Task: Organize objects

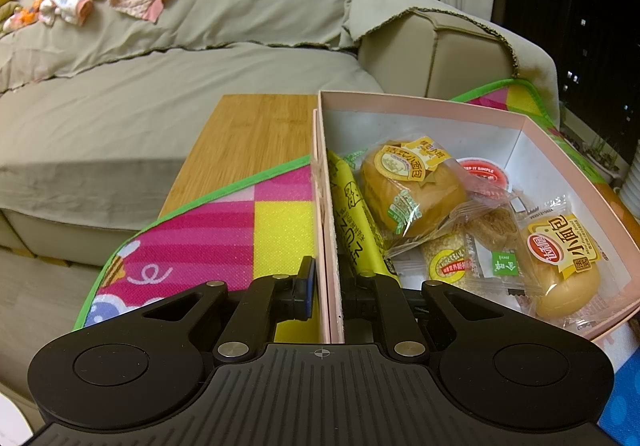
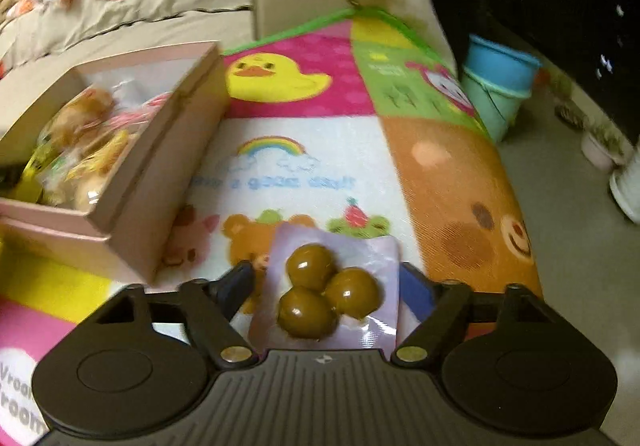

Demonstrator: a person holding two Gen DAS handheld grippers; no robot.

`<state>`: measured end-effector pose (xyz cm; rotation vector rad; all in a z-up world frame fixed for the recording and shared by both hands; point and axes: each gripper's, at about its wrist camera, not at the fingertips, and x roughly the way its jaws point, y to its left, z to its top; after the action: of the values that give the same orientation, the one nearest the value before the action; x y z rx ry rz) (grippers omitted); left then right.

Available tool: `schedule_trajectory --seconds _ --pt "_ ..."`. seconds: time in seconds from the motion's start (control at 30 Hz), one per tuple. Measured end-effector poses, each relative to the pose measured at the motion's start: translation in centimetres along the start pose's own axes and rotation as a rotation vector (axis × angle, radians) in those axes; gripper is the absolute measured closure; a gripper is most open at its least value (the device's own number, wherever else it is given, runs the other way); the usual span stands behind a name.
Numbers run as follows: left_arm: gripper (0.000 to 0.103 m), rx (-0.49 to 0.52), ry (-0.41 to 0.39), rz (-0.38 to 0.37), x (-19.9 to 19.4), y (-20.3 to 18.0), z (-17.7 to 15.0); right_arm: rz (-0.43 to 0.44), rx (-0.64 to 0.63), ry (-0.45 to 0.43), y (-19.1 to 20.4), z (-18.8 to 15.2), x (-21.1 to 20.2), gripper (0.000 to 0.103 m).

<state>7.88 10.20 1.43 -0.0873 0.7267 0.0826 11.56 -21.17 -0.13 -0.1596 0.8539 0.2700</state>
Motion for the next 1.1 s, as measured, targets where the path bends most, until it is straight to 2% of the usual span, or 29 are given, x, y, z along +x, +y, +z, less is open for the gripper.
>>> schedule_trajectory --seconds 0.23,0.43,0.6,0.73,0.8,0.9,1.0,1.1 --pt "0.090 0.000 0.000 0.000 -0.1 0.0 0.0 0.046 -0.035 0.030 1.0 -0.5 -1.6 0.031" --pt "0.090 -0.001 -0.008 0.000 -0.1 -0.1 0.2 0.077 -0.055 0.020 1.5 -1.2 -5.6 0.031" --pt "0.090 -0.006 -0.001 -0.003 -0.1 -0.1 0.2 0.112 -0.070 -0.017 2.6 -0.6 -9.6 0.031" --pt "0.090 -0.003 0.016 -0.003 0.0 -0.1 0.3 0.133 -0.120 -0.097 4.4 1.7 -12.6 0.032" --pt "0.090 -0.002 0.016 -0.003 0.0 0.0 0.3 0.154 -0.131 -0.142 5.3 3.7 -13.6 0.047" --pt "0.090 -0.003 0.015 -0.003 0.0 0.0 0.3 0.224 -0.119 -0.198 6.5 7.9 -14.4 0.048" --pt "0.090 -0.001 0.016 -0.003 0.0 0.0 0.3 0.201 -0.140 -0.262 8.1 11.4 -13.9 0.049" --pt "0.091 0.004 0.014 -0.005 0.0 -0.1 0.3 0.207 -0.157 -0.250 9.0 12.6 -12.9 0.049"
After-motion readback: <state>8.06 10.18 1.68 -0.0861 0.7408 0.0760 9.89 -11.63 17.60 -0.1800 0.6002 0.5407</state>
